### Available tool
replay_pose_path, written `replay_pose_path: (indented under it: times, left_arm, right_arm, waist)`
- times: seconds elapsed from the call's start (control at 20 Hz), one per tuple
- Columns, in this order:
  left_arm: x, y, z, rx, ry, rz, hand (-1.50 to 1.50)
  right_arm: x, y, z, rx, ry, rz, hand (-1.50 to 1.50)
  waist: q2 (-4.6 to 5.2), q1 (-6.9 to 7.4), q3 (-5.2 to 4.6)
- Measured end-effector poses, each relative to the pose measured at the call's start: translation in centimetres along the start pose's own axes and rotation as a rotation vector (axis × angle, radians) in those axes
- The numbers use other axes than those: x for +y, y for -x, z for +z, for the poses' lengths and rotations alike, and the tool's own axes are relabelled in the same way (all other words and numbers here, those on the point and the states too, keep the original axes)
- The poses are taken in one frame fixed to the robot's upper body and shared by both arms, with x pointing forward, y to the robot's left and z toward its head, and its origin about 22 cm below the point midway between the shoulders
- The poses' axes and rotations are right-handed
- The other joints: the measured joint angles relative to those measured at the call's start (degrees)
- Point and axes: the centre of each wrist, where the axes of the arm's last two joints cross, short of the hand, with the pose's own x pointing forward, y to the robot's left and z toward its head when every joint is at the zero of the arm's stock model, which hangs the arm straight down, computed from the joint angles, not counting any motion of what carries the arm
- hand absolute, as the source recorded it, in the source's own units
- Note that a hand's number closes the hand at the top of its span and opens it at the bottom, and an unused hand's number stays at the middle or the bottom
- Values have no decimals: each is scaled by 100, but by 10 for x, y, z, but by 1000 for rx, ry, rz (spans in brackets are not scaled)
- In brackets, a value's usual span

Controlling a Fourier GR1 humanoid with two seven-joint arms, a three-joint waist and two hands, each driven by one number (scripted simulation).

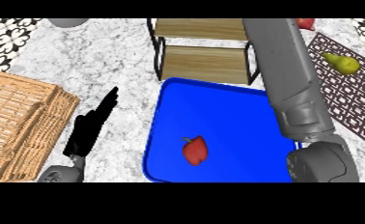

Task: Pick the cupcake from the tray and place it in the tiered shelf

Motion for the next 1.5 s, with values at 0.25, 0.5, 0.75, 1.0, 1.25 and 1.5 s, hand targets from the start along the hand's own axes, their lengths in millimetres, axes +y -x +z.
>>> replay_pose_path:
  times: [0.25,0.5,0.75,1.0,1.25,1.5]
  left_arm:
    - [-2,6,3,5,-9,-3,0]
    - [4,8,9,21,-19,6,0]
    - [9,12,11,36,-44,10,0]
    - [13,20,19,60,-79,18,0]
    - [20,26,31,66,-95,25,0]
    - [17,21,24,62,-97,20,0]
  right_arm:
    - [-5,5,-5,-60,67,-213,-150]
    - [-24,6,-11,-116,263,-340,-150]
    - [-64,16,-21,-122,496,-398,-150]
    - [-113,52,-23,-48,615,-398,-150]
    - [-162,90,-1,-50,619,-384,-150]
    - [-210,128,37,-78,599,-343,-150]
  waist:
    - [-10,-40,-7]
    - [-56,-129,-11]
    - [-124,-316,-14]
    - [-211,-534,-16]
    - [-243,-615,-15]
    - [-214,-599,-16]
